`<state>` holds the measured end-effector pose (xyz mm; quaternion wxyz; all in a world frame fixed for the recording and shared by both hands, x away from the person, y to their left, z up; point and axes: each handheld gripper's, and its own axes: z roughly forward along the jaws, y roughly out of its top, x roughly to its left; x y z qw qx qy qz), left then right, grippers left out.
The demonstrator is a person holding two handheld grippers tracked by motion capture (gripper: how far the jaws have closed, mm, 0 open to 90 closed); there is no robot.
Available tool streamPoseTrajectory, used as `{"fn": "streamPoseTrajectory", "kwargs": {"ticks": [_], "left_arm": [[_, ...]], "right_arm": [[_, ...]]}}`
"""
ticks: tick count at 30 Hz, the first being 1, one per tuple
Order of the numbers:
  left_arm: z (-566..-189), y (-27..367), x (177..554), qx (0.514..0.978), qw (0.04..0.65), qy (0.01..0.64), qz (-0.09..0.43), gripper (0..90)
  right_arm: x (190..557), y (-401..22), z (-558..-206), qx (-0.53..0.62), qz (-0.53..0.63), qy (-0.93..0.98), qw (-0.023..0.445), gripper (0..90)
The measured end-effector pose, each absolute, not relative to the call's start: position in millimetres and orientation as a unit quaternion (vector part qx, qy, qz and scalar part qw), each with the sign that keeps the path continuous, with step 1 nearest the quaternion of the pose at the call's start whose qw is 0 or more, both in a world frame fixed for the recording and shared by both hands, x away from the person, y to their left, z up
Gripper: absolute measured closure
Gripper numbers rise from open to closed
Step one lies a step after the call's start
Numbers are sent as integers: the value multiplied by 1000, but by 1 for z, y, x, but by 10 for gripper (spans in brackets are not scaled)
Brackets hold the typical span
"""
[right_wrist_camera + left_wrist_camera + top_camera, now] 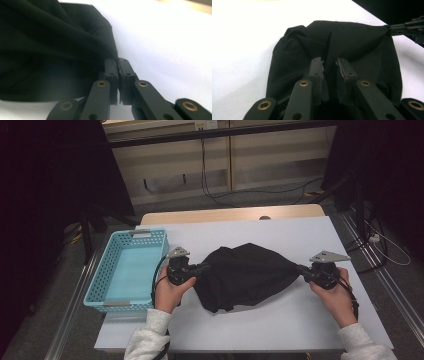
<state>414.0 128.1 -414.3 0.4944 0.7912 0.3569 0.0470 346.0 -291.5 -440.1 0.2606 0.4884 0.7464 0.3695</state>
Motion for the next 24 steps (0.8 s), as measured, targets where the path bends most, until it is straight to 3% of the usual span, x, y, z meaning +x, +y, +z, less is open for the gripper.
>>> {"fn": "streamPoseTrajectory", "kwargs": {"ticks": [14,24], "left_arm": [[-411,121,391,810,486,327,36,613],[-430,112,377,834,453,313,21,538]], "right_arm": [[337,-313,-450,503,361,745,249,867],[331,-316,-451,504,353,747,250,867]]}}
